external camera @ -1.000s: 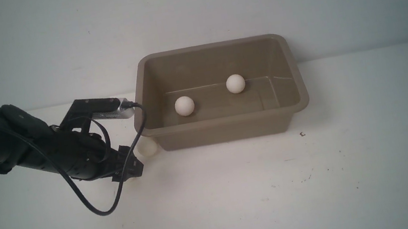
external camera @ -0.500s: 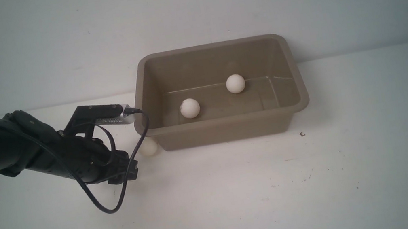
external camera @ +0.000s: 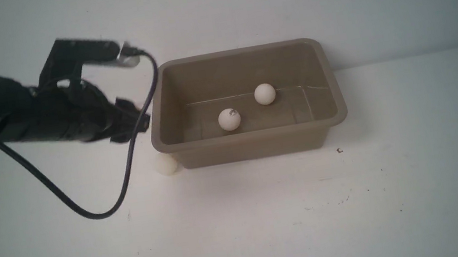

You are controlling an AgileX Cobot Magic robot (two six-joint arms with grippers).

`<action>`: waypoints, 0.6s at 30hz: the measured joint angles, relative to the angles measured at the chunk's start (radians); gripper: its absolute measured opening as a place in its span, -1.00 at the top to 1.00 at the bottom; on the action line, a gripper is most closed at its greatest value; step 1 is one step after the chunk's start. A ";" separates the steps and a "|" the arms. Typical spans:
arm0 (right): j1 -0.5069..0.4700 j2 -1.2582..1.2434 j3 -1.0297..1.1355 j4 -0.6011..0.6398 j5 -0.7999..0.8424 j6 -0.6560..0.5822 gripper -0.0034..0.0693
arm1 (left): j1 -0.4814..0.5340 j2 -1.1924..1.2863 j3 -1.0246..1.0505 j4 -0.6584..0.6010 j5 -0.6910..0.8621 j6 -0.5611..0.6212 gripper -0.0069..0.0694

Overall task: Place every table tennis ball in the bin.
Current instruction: Use the left arm to put the table tennis ball into the box

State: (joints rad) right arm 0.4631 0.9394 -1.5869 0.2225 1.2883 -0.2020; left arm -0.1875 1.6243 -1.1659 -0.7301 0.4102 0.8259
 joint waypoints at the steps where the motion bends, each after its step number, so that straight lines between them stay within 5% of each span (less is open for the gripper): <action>1: 0.000 -0.008 0.006 -0.010 -0.001 -0.004 0.06 | -0.032 0.007 -0.028 -0.004 -0.012 0.010 -0.10; 8: 0.000 -0.155 0.124 -0.073 -0.001 -0.015 0.86 | -0.101 0.157 -0.145 -0.005 -0.020 -0.001 -0.10; 18: 0.000 -0.512 0.442 -0.146 -0.001 0.076 0.95 | -0.103 0.348 -0.271 -0.004 0.011 -0.001 -0.10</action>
State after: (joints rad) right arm 0.4631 0.4276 -1.1447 0.0769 1.2868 -0.1258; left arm -0.2902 1.9727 -1.4367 -0.7338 0.4212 0.8250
